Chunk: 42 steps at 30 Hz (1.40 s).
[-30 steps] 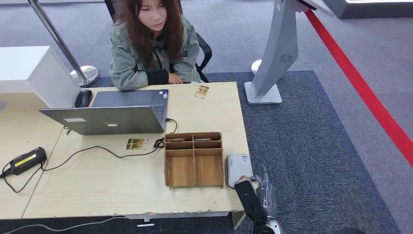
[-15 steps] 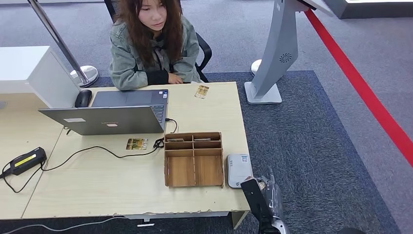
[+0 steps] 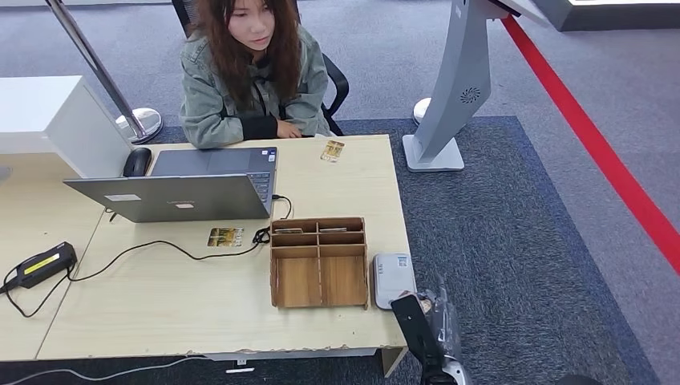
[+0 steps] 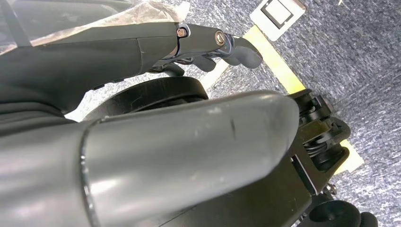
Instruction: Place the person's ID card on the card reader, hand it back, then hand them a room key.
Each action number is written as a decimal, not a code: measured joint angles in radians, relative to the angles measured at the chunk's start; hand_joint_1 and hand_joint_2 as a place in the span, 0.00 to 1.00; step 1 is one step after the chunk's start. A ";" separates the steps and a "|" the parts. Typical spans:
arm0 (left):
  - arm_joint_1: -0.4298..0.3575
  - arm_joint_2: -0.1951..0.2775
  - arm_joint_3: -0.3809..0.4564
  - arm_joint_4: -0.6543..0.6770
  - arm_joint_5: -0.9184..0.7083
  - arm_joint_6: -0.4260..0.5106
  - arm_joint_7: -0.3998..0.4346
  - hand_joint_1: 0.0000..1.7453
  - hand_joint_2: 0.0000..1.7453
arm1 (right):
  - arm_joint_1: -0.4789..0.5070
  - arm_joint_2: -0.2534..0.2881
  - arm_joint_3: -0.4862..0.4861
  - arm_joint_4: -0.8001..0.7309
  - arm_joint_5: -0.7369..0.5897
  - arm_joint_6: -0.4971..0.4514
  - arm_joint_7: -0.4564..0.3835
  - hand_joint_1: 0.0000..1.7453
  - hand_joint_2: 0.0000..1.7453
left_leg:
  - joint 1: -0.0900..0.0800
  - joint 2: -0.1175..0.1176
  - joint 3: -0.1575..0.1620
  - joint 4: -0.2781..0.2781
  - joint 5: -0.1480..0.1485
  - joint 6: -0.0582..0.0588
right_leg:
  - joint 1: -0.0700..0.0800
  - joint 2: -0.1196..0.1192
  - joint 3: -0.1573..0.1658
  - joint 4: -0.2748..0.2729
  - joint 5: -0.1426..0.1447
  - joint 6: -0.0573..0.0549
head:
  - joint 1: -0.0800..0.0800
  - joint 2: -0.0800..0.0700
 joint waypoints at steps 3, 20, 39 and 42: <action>0.000 0.000 0.000 0.000 0.001 0.001 0.000 0.00 0.00 | -0.002 0.002 0.002 0.004 0.000 0.000 0.000 1.00 1.00 | 0.000 0.000 0.000 0.000 0.000 0.000 | 0.000 0.000 0.000 0.000 0.000 0.000 | 0.000 0.000; 0.001 0.000 0.000 -0.005 0.018 0.001 0.000 0.00 0.00 | -0.007 0.003 0.020 0.005 -0.014 0.014 0.048 1.00 1.00 | 0.000 0.000 0.000 0.000 0.000 0.000 | 0.000 0.000 0.000 0.000 0.000 0.000 | 0.000 0.000; 0.001 0.000 0.000 -0.005 0.021 0.000 0.000 0.00 0.00 | -0.035 -0.037 0.019 -0.119 0.026 0.049 0.097 1.00 1.00 | 0.000 0.000 0.000 0.000 0.000 0.000 | 0.000 0.000 0.000 0.000 0.000 0.000 | 0.000 0.000; 0.001 0.000 0.000 -0.005 0.017 -0.005 0.000 0.00 0.00 | -0.047 -0.050 0.005 -0.223 0.085 0.085 0.125 1.00 1.00 | 0.000 0.000 0.000 0.000 0.000 0.000 | 0.000 0.000 0.000 0.000 0.000 0.000 | 0.000 0.000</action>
